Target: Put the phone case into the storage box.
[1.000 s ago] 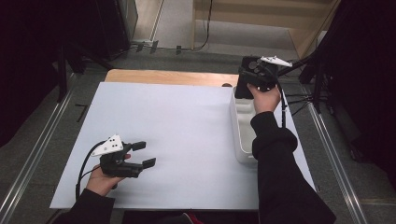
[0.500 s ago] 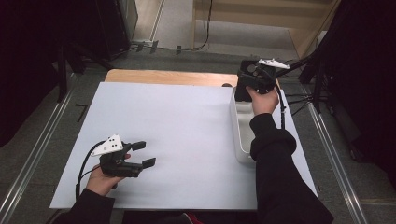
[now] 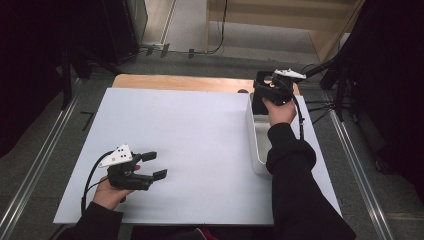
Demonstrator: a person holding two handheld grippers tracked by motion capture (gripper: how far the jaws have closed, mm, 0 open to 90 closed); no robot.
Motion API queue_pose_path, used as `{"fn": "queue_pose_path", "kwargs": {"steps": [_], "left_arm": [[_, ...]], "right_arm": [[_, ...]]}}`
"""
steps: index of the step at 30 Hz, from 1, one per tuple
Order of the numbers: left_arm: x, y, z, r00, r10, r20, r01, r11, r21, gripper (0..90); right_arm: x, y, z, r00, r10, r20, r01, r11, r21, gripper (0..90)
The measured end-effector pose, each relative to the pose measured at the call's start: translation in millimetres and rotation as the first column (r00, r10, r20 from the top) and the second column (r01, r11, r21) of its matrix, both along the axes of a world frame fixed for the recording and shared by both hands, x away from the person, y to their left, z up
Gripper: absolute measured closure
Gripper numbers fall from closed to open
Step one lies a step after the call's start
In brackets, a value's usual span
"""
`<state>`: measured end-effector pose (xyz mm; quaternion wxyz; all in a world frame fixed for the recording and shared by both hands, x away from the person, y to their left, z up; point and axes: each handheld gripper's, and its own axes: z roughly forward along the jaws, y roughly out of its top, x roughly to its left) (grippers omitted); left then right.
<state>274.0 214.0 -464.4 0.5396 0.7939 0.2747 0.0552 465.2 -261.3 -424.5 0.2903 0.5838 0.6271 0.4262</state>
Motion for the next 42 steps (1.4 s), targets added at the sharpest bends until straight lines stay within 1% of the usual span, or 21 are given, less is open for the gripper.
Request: {"fn": "queue_pose_path", "kwargs": {"steps": [4,10,11,14,16,18,19,20,21,22,25,28,29,30,32,34,42], "left_arm": [[0.2,-0.1,0.0,1.0000,0.000,-0.002,0.000,1.0000,0.003,21.4],[0.2,-0.5,-0.1,1.0000,0.000,0.001,0.000,1.0000,0.001,21.4],[0.2,-0.3,0.0,1.0000,0.001,0.003,-0.001,1.0000,0.004,21.4],[0.2,-0.3,0.0,1.0000,0.002,0.003,-0.002,1.0000,0.002,21.4],[0.3,-0.2,0.0,1.0000,0.001,0.002,-0.001,1.0000,0.000,21.4],[0.2,-0.2,0.0,1.0000,0.001,0.002,-0.001,1.0000,0.000,21.4],[0.2,-0.2,0.0,1.0000,0.001,0.003,-0.001,1.0000,0.001,21.4],[0.1,-0.3,0.0,1.0000,0.002,0.003,-0.002,1.0000,0.001,21.4],[0.2,-0.2,0.1,1.0000,0.001,0.003,-0.001,1.0000,0.001,21.4],[0.2,-0.2,0.1,1.0000,0.001,0.003,-0.001,1.0000,0.000,21.4],[0.2,-0.2,0.1,1.0000,0.000,0.002,0.000,1.0000,-0.001,21.4],[0.2,-0.3,0.1,1.0000,0.001,0.003,-0.001,1.0000,0.000,21.4],[0.2,-0.3,0.1,1.0000,0.002,0.002,-0.002,1.0000,0.003,21.4],[0.3,-0.3,0.2,1.0000,0.002,0.002,-0.002,1.0000,0.001,21.4],[0.4,-0.6,0.2,1.0000,0.001,-0.003,-0.001,1.0000,-0.003,21.4],[0.3,-0.7,0.1,1.0000,-0.002,-0.001,0.002,1.0000,0.005,21.4],[0.2,-1.1,-0.3,1.0000,-0.004,-0.003,0.004,1.0000,0.002,21.4]], "right_arm": [[-0.5,-1.1,-3.3,1.0000,-0.004,-0.004,0.004,1.000,0.002,14.4],[-0.2,-0.7,-6.9,0.9996,-0.004,-0.027,0.004,1.000,0.002,14.3],[0.2,-0.6,-7.3,0.9996,-0.002,-0.027,0.002,1.000,0.001,14.2],[0.5,0.9,-8.3,0.9987,0.004,-0.051,-0.004,1.000,0.008,13.9],[1.0,1.7,-8.8,0.9984,0.010,-0.055,-0.010,1.000,0.004,13.6],[1.5,1.5,-9.3,0.9980,0.020,-0.060,-0.020,1.000,0.012,13.3],[2.0,2.3,-10.2,0.9973,0.022,-0.070,-0.022,1.000,0.001,13.2],[2.9,3.5,-10.6,0.9970,0.012,-0.076,-0.013,1.000,-0.017,12.7],[3.4,4.9,-10.9,0.9971,0.005,-0.076,-0.007,0.999,-0.031,9.8],[3.3,5.1,-10.6,0.9978,0.008,-0.066,-0.010,0.999,-0.039,9.0],[3.1,5.0,-9.3,0.9981,0.003,-0.062,-0.005,1.000,-0.024,6.8],[3.5,3.6,-8.9,0.9979,0.011,-0.064,-0.013,1.000,-0.019,6.0],[3.7,3.3,-8.6,0.9982,0.013,-0.059,-0.014,1.000,-0.020,0.8],[3.7,3.5,-7.6,0.9981,0.009,-0.061,-0.011,1.000,-0.025,0.0],[3.9,3.1,-6.2,0.9985,0.015,-0.052,-0.017,0.999,-0.030,0.0],[3.9,2.6,-4.2,0.9982,0.020,-0.056,-0.022,0.999,-0.035,0.0],[1.4,-0.8,9.3,0.9988,0.028,-0.041,-0.029,0.999,-0.024,0.0]]}}
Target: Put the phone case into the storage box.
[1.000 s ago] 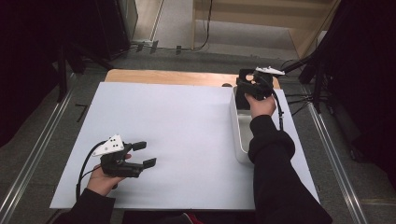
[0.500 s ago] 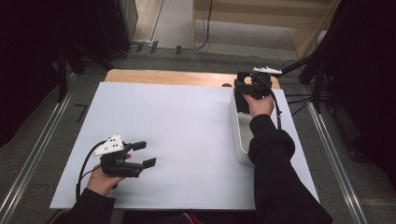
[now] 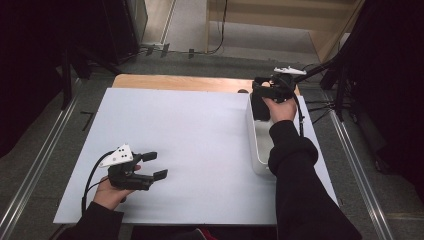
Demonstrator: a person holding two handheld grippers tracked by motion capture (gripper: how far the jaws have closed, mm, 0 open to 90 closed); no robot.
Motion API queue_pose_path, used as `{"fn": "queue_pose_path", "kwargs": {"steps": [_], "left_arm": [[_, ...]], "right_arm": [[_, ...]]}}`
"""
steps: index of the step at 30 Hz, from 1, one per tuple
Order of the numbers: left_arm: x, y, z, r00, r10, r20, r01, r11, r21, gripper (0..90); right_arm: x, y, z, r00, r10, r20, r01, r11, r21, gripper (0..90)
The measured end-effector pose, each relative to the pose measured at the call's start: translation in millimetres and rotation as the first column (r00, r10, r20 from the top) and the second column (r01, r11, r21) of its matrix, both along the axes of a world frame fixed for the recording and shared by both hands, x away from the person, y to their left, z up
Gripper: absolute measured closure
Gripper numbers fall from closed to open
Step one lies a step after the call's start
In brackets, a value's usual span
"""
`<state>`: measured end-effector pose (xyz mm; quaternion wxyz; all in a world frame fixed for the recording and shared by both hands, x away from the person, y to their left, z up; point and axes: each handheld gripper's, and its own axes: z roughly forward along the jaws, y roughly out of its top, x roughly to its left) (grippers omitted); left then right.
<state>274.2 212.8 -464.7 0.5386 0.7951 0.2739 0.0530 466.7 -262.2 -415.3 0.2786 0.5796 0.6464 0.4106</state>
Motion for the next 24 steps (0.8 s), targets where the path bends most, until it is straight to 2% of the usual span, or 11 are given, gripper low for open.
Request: {"fn": "queue_pose_path", "kwargs": {"steps": [2,8,13,21,24], "left_arm": [[0.0,-0.1,-0.1,1.0000,0.001,0.000,-0.001,1.0000,0.000,21.4],[0.4,0.0,0.0,1.0000,0.003,0.001,-0.003,1.0000,0.000,21.4],[0.6,-0.4,-0.3,1.0000,0.004,-0.003,-0.004,1.0000,-0.003,21.4],[0.5,-0.4,-0.2,1.0000,0.004,-0.004,-0.004,1.0000,-0.002,21.4],[0.5,-0.4,-0.1,1.0000,0.003,-0.003,-0.003,1.0000,-0.002,21.4]], "right_arm": [[-1.3,-1.0,3.5,0.9999,0.001,0.012,-0.001,1.000,0.000,0.0],[-4.5,-0.7,13.2,0.9997,0.024,0.002,-0.024,1.000,0.000,0.0],[-8.2,1.0,25.7,0.9988,0.047,0.011,-0.047,0.999,-0.009,0.0],[-17.9,7.9,40.3,0.9951,0.099,0.012,-0.099,0.995,0.020,0.0],[-21.7,11.2,42.7,0.9920,0.126,-0.004,-0.126,0.992,0.031,0.0]]}}
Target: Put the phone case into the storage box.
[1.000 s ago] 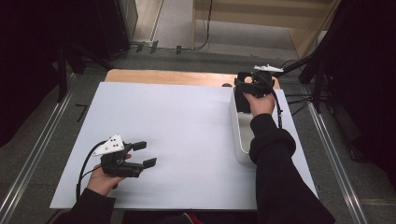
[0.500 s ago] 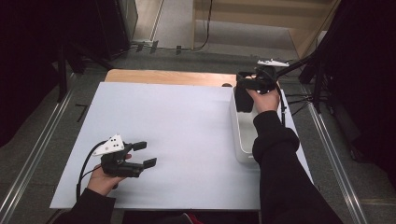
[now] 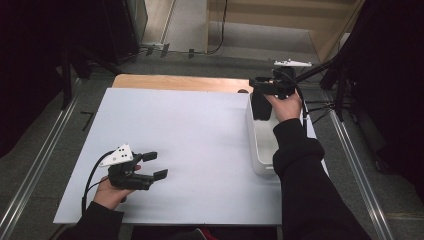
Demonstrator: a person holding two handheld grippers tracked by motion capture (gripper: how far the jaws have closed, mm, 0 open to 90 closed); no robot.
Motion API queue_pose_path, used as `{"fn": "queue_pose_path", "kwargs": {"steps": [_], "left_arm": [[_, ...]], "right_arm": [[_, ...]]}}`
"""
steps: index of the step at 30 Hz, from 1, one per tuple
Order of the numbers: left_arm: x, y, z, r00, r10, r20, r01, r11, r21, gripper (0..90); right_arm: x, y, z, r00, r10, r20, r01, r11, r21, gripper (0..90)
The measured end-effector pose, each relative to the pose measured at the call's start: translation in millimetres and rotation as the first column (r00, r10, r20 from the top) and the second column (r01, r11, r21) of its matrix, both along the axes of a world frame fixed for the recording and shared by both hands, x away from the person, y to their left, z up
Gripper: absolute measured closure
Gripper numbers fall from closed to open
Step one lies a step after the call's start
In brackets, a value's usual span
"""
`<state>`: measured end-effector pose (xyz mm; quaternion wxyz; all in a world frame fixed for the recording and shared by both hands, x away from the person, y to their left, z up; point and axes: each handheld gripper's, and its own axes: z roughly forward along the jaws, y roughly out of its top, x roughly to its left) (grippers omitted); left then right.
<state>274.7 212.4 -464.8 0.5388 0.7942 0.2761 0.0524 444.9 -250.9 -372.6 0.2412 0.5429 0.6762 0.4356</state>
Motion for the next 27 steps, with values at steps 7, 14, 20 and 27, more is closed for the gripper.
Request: {"fn": "queue_pose_path", "kwargs": {"steps": [7,14,20,27], "left_arm": [[0.3,0.4,0.2,1.0000,-0.001,0.002,0.001,1.0000,0.000,21.4],[0.2,0.4,0.3,1.0000,0.000,0.002,0.000,1.0000,-0.001,21.4],[0.2,0.5,0.4,1.0000,0.000,0.003,0.000,1.0000,-0.001,21.4],[0.2,1.0,0.6,1.0000,0.000,0.006,0.000,1.0000,-0.003,21.4]], "right_arm": [[-11.7,8.0,4.9,0.9987,0.050,0.011,-0.050,0.999,0.006,0.0],[-23.4,13.7,6.0,0.9957,0.092,0.016,-0.092,0.995,0.025,0.0],[-32.7,18.8,2.5,0.9919,0.126,0.015,-0.126,0.992,0.022,0.0],[-44.9,22.3,-0.2,0.9875,0.155,0.027,-0.156,0.987,0.039,0.0]]}}
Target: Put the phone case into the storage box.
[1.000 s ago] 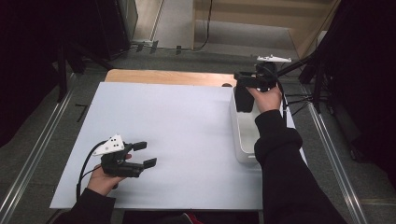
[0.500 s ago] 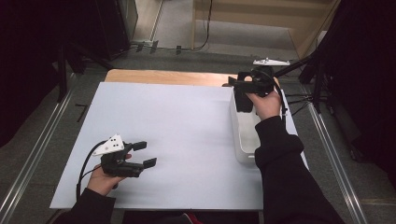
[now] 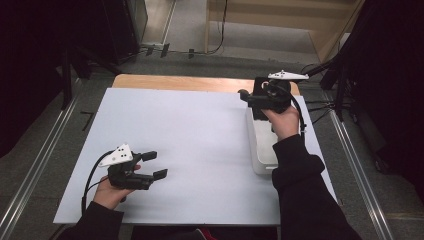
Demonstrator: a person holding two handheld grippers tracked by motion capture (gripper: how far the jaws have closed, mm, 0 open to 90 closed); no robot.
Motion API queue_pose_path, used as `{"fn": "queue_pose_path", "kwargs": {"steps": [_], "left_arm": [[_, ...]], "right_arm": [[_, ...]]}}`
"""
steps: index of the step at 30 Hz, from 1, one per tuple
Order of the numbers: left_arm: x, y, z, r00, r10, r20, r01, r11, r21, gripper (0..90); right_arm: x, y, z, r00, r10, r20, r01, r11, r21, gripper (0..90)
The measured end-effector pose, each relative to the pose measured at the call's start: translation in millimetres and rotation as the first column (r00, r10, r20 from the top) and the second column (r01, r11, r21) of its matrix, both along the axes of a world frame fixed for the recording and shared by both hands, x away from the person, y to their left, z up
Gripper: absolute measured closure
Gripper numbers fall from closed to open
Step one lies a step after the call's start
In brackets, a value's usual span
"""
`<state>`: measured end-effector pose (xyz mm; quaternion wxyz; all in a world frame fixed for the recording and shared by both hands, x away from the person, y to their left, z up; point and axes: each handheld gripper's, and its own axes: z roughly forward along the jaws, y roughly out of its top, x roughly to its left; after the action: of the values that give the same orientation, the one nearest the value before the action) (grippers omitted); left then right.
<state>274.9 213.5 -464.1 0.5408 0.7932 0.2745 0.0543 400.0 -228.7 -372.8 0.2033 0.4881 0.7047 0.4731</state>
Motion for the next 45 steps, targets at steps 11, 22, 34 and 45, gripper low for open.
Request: {"fn": "queue_pose_path", "kwargs": {"steps": [11,22,34,45], "left_arm": [[0.0,-0.1,0.4,1.0000,-0.002,0.000,0.002,1.0000,-0.003,21.4],[-0.5,0.1,1.6,1.0000,-0.007,0.002,0.007,1.0000,-0.004,21.4],[-0.1,0.7,1.9,1.0000,-0.006,0.004,0.006,1.0000,-0.007,21.4],[-0.2,1.5,2.3,1.0000,-0.007,0.006,0.007,0.9999,-0.012,21.4]], "right_arm": [[-21.4,7.7,-10.2,0.9989,0.037,0.027,-0.037,0.999,0.009,0.1],[-31.5,11.9,-15.7,0.9920,0.121,0.036,-0.122,0.992,0.041,4.1],[-47.5,11.4,-14.9,0.9754,0.211,0.066,-0.215,0.975,0.064,6.3],[-63.4,14.1,-19.6,0.9673,0.248,0.055,-0.251,0.965,0.075,6.3]]}}
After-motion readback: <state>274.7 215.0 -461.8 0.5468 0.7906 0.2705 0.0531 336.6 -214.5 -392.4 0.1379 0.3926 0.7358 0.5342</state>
